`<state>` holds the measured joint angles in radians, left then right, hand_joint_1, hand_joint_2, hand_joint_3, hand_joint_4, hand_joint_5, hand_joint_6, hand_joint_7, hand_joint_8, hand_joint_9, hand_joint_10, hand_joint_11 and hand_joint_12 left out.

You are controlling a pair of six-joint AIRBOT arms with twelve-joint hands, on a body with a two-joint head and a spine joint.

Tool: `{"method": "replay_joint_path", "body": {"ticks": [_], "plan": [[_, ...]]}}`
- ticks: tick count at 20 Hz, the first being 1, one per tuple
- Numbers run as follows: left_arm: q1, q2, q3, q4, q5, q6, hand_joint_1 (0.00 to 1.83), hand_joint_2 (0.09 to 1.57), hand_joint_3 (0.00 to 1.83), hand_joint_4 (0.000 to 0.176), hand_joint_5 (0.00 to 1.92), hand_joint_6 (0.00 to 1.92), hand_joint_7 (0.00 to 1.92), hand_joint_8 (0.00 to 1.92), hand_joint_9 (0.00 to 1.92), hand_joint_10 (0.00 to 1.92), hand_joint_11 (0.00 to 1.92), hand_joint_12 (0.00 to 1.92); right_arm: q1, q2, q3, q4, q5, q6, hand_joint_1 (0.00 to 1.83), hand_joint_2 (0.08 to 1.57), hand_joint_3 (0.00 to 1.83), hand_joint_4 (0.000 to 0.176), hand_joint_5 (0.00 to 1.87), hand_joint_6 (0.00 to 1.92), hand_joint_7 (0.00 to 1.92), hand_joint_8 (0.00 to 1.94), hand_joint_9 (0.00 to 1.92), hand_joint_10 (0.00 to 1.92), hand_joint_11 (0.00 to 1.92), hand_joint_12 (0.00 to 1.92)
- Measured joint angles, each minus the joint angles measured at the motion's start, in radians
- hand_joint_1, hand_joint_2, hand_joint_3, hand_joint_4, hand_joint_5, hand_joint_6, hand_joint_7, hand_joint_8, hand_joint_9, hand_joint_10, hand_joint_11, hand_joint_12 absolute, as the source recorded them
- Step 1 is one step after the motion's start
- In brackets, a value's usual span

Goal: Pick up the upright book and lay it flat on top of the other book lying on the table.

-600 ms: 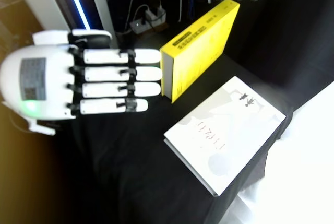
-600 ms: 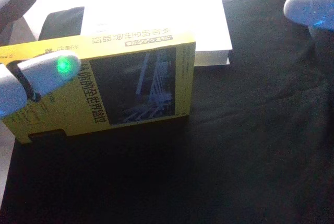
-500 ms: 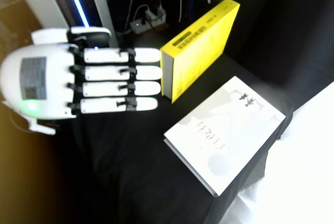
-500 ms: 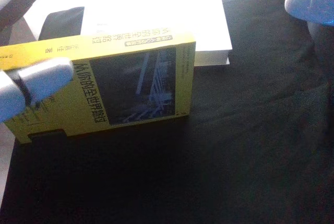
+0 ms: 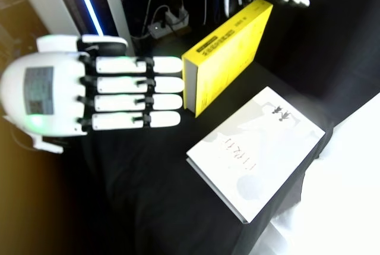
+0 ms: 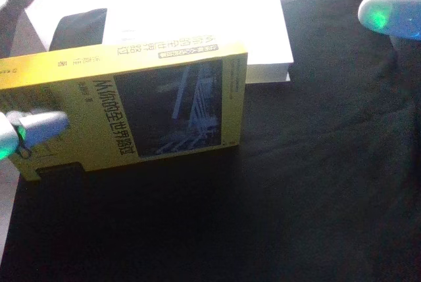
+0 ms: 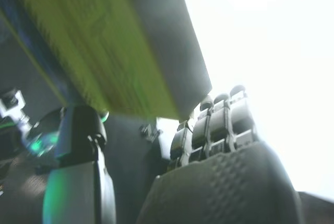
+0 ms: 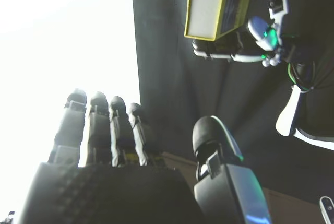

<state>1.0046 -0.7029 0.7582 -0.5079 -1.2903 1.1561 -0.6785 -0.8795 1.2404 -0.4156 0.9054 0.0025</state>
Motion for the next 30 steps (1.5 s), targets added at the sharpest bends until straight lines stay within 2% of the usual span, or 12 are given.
{"method": "replay_joint_path", "body": {"ticks": [1, 3, 4, 6, 9, 15, 16, 18, 23, 24, 25, 30], "plan": [[0.0, -0.008, 0.002, -0.002, 0.016, 0.001, 0.92, 1.03, 0.0, 0.0, 0.19, 0.03, 0.16, 0.03, 0.14, 0.0, 0.0, 0.27, 0.0, -0.001, 0.0, 0.0, 0.002, 0.0, 0.09, 1.37, 0.01, 0.014, 0.0, 0.0, 0.0, 0.0, 0.0, 0.0, 0.0, 0.0], [0.0, -0.013, 0.002, 0.006, 0.006, 0.002, 0.94, 1.08, 0.0, 0.0, 0.64, 0.04, 0.7, 0.05, 0.65, 0.1, 0.13, 1.27, 0.0, -0.002, 0.0, 0.0, 0.0, 0.0, 0.09, 1.38, 0.01, 0.015, 0.0, 0.0, 0.0, 0.0, 0.0, 0.0, 0.0, 0.0], [0.0, -0.012, 0.002, 0.012, -0.003, 0.002, 1.2, 1.1, 0.0, 0.0, 0.85, 0.72, 1.03, 0.77, 1.02, 0.64, 0.62, 1.55, -0.003, -0.002, 0.0, 0.001, 0.003, 0.0, 0.08, 1.39, 0.01, 0.001, 0.0, 0.0, 0.0, 0.0, 0.0, 0.0, 0.0, 0.0], [0.0, 0.002, -0.027, 0.034, -0.028, -0.001, 1.27, 1.1, 0.0, 0.0, 0.93, 0.87, 1.13, 0.96, 1.23, 0.9, 1.03, 1.45, -0.005, -0.002, 0.0, -0.001, 0.0, 0.001, 0.09, 1.38, 0.01, 0.008, 0.0, 0.0, 0.0, 0.0, 0.0, 0.0, 0.0, 0.0], [0.027, 0.035, -0.077, 0.138, -0.067, 0.003, 1.25, 1.13, 0.0, 0.0, 0.87, 0.95, 1.03, 1.15, 1.1, 1.2, 0.98, 1.68, -0.005, -0.002, 0.0, 0.002, 0.002, 0.003, 0.11, 1.39, 0.0, 0.004, 0.0, 0.0, 0.0, 0.0, 0.0, 0.0, 0.0, 0.0], [-0.006, 0.045, -0.064, 0.194, -0.206, 0.003, 1.27, 1.11, 0.0, 0.0, 0.89, 0.93, 1.09, 1.03, 1.13, 0.96, 0.92, 1.46, -0.003, -0.002, 0.008, 0.01, 0.042, 0.004, 0.18, 1.33, 0.0, 0.018, 0.0, 0.0, 0.0, 0.0, 0.0, 0.0, 0.0, 0.0], [-0.027, 0.04, -0.055, 0.195, -0.204, 0.003, 1.27, 1.1, 0.0, 0.0, 0.9, 0.93, 1.12, 0.98, 1.17, 0.88, 0.95, 1.38, 0.012, -0.002, 0.011, -0.001, 0.042, 0.003, 0.14, 1.28, 0.0, 0.073, 0.0, 0.0, 0.0, 0.0, 0.0, 0.0, 0.0, 0.0], [-0.102, 0.018, -0.021, 0.191, -0.183, 0.003, 1.27, 1.11, 0.0, 0.0, 0.87, 0.95, 1.1, 1.01, 1.2, 0.82, 0.96, 1.34, 0.082, -0.011, 0.019, -0.038, 0.05, 0.004, 0.21, 1.23, 0.0, 0.123, 0.0, 0.0, 0.0, 0.0, 0.0, 0.0, 0.0, 0.0], [-0.189, -0.037, 0.021, 0.195, -0.074, 0.004, 1.28, 1.08, 0.0, 0.0, 0.92, 0.91, 1.19, 0.83, 1.29, 0.58, 1.02, 1.21, 0.203, -0.121, 0.077, -0.162, 0.086, 0.068, 0.33, 1.16, 0.0, 0.106, 0.0, 0.0, 0.0, 0.0, 0.0, 0.0, 0.0, 0.0], [-0.191, -0.039, 0.021, 0.195, -0.075, 0.004, 1.28, 1.08, 0.0, 0.0, 0.94, 0.85, 1.18, 0.86, 1.34, 0.59, 1.07, 1.24, 0.21, -0.146, 0.087, -0.176, 0.078, 0.076, 0.39, 1.15, 0.0, 0.08, 0.0, 0.0, 0.0, 0.0, 0.0, 0.0, 0.0, 0.0], [-0.202, -0.04, 0.025, 0.206, -0.082, 0.004, 1.28, 1.07, 0.0, 0.0, 0.98, 0.83, 1.22, 0.79, 1.35, 0.6, 1.08, 1.31, 0.214, -0.182, 0.103, -0.185, 0.07, 0.088, 0.47, 1.13, 0.0, 0.01, 0.0, 0.0, 0.0, 0.0, 0.0, 0.0, 0.0, 0.0], [-0.241, -0.044, 0.025, 0.243, -0.143, 0.017, 1.27, 1.1, 0.0, 0.0, 0.92, 0.9, 1.13, 0.98, 1.25, 0.9, 1.08, 1.39, 0.214, -0.228, 0.153, -0.217, 0.04, 0.158, 0.6, 1.06, 0.0, 0.0, 0.0, 0.0, 0.0, 0.0, 0.0, 0.0, 0.0, 0.0]]}}
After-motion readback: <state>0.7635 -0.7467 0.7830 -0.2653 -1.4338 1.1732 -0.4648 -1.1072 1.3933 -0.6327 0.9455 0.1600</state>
